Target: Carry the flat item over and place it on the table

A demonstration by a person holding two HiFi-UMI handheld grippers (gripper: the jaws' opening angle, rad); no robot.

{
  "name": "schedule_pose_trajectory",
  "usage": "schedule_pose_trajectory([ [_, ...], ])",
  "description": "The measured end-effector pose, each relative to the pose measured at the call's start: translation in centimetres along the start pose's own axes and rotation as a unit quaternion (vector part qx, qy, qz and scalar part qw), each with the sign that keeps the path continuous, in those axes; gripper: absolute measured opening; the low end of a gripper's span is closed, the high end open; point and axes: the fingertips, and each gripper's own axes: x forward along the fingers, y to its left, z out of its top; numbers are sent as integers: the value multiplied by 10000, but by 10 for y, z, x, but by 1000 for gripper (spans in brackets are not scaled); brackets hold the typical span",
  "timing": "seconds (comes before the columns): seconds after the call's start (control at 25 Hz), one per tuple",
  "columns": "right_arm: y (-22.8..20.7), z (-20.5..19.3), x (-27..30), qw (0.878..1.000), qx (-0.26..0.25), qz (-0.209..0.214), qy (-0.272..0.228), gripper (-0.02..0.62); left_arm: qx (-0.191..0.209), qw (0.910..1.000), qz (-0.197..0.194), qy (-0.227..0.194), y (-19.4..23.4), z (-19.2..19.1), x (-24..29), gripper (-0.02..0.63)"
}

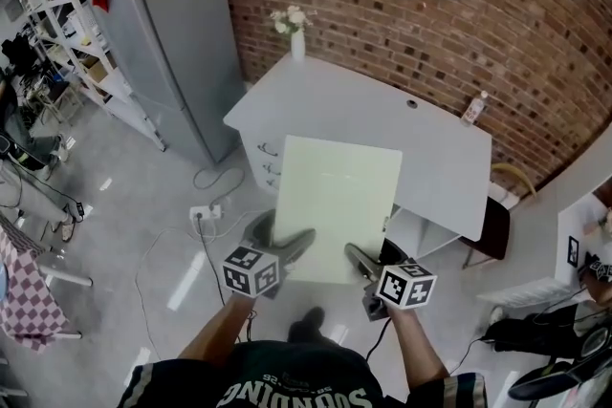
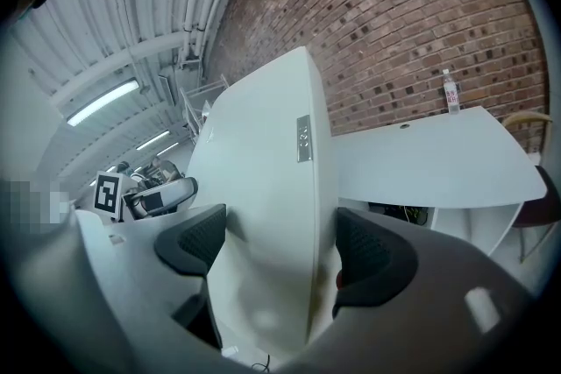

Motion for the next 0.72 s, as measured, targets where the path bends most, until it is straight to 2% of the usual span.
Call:
schedule_pose_trajectory([
  [0.44,-33,44,43,9999,-105,29,50,387,-95,9999,75,-82,32,20,54,433],
  [0.72,-39,56,61,9998,-118,56,148,387,-188,9997,169,-60,47,27,66,431],
])
